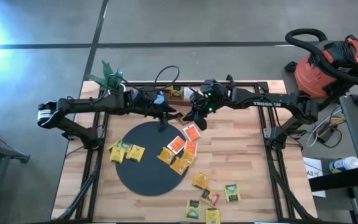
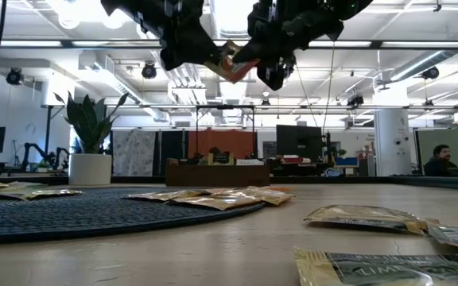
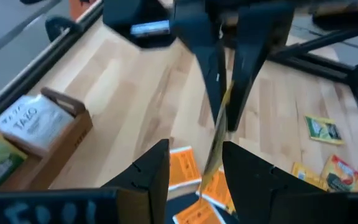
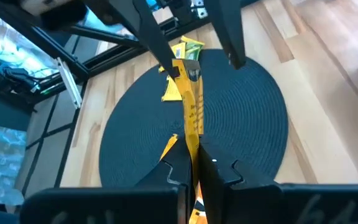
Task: Pick & Place Tea
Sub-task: Put the orange tea bag into the left section of the wooden organizer, then put the yellow tea bag into the middle section of the wooden organizer
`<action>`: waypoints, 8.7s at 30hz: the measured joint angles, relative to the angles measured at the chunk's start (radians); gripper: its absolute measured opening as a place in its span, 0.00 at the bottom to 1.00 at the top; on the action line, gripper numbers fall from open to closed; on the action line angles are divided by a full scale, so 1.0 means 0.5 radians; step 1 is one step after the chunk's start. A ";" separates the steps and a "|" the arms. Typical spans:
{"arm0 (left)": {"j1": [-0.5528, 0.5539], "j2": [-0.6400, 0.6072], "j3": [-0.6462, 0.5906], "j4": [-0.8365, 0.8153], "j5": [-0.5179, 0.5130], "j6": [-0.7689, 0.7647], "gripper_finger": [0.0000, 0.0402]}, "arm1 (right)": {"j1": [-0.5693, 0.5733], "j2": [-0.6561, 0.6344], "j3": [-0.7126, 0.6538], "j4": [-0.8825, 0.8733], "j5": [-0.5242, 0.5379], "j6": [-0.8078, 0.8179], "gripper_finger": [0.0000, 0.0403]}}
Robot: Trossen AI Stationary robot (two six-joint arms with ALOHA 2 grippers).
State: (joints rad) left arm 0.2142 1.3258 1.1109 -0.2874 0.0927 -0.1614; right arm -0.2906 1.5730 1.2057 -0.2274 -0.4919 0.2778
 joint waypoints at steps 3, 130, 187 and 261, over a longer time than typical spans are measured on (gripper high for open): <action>0.001 0.008 0.021 0.021 0.015 0.005 0.35 | -0.001 0.000 0.000 0.032 0.000 -0.019 0.03; 0.361 0.560 0.447 -1.376 -0.245 0.261 0.28 | -0.546 -0.001 -0.221 -0.046 0.226 -0.161 0.36; -0.516 0.248 -0.402 -0.433 -0.241 -0.152 0.27 | 1.158 -0.557 -0.960 -0.142 0.286 2.157 0.36; -0.576 0.249 -0.664 -0.174 -0.240 -0.307 0.27 | 1.334 0.628 -0.498 0.206 0.911 1.876 0.36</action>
State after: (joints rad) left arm -0.0738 1.4502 0.7789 -0.3744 -0.0272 -0.3150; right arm 0.3765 1.8870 0.9565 -0.1242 -0.0366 1.2160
